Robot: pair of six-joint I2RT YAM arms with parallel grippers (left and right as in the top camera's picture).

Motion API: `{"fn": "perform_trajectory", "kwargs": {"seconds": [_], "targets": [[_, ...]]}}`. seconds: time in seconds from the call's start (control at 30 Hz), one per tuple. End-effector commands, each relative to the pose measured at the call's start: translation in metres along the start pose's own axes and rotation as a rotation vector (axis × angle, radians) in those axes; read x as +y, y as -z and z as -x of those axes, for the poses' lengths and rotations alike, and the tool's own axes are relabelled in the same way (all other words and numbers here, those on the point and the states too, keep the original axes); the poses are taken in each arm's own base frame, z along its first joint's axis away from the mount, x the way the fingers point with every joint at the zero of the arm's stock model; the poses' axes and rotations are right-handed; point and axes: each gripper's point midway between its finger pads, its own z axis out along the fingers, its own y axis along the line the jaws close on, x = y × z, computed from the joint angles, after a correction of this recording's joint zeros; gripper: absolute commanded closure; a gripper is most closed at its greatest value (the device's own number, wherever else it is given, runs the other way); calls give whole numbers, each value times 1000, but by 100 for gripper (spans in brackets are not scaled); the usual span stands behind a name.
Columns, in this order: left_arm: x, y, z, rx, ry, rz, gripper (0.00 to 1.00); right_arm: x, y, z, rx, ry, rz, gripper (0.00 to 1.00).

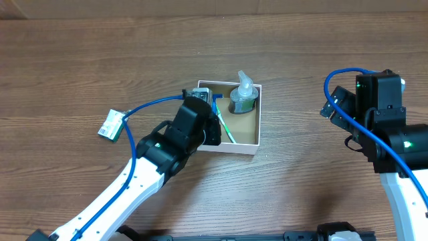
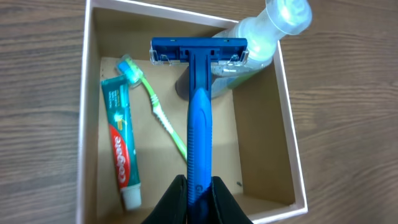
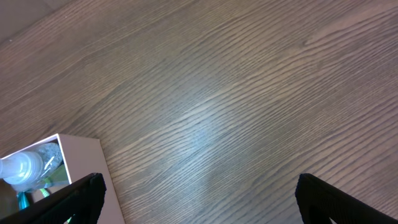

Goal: Pack container
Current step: 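Carry the razor with the left gripper and lower it into the box, then release the razor and move the left gripper over the soap package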

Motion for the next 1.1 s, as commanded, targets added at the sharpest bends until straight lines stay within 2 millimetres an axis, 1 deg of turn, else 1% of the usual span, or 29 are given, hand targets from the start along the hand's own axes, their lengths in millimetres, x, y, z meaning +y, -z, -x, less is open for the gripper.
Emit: {"fn": "perform_trajectory", "kwargs": {"seconds": [0.0, 0.03, 0.07, 0.1, 0.13, 0.17, 0.2, 0.23, 0.3, 0.33, 0.37, 0.4, 0.47, 0.5, 0.53, 0.57, 0.6, 0.63, 0.7, 0.73, 0.8, 0.87, 0.93, 1.03, 1.07], "targets": [[-5, -9, 12, -35, 27, -1, 87, -1, 6, 6, -25, -13, 4, 0], [-5, -9, 13, -37, 27, -2, 83, -1, 6, 6, -25, -13, 4, 0], [-6, -9, 13, -39, 26, -4, 73, -1, 6, 6, -25, -13, 4, 0], [-6, -9, 14, -40, 25, -4, 44, -1, 6, 6, -25, -13, 4, 0], [-5, -9, 14, -41, 23, -3, 39, -1, 6, 6, -25, -13, 4, 0], [-5, -9, 14, -41, 4, -2, 39, -1, 6, 6, -25, -13, 4, 0], [-5, -7, 15, -44, -19, -2, 37, -1, 6, 6, -25, -13, 4, 0], [-5, -5, 18, -51, -39, -2, 32, -1, 6, 6, -25, -13, 4, 0], [3, 6, 25, -62, -57, 17, 26, -1, 6, 6, -25, -13, 4, 0], [8, 12, 30, -67, -55, 30, 25, -1, 6, 6, -25, -13, 4, 0], [19, 22, 35, -71, -43, 55, 24, -1, 6, 6, -25, -13, 4, 0], [30, 33, 40, -74, -27, 82, 23, -1, 6, 6, -25, -13, 4, 0], [64, 58, 48, -82, 43, 159, 20, -1, 6, 6, -25, -13, 4, 0], [86, 72, 50, -88, 90, 207, 19, -1, 6, 6, -25, -13, 4, 0], [114, 87, 49, -92, 151, 279, 18, -1, 6, 6, -25, -13, 4, 0], [142, 101, 44, -88, 210, 361, 16, -1, 6, 6, -25, -13, 4, 0], [163, 111, 38, -78, 256, 428, 14, -1, 6, 6, -25, -13, 4, 0], [183, 120, 32, -65, 301, 496, 12, -1, 6, 6, -25, -13, 4, 0], [222, 140, 15, -30, 401, 628, 3, -1, 6, 6, -25, -13, 4, 0], [238, 149, 7, -14, 454, 676, 0, -1, 6, 6, -25, -13, 4, 0], [262, 159, -1, -9, 537, 731, 0, -1, 6, 6, -25, -13, 4, 0], [279, 165, -4, -13, 596, 767, 1, -1, 6, 6, -25, -13, 4, 0], [293, 166, -6, -13, 633, 791, 9, -1, 6, 6, -25, -13, 4, 0], [309, 164, -10, 11, 657, 839, 46, -1, 6, 6, -25, -13, 4, 0], [316, 163, -13, 29, 659, 866, 56, -1, 6, 6, -25, -13, 4, 0]]}}
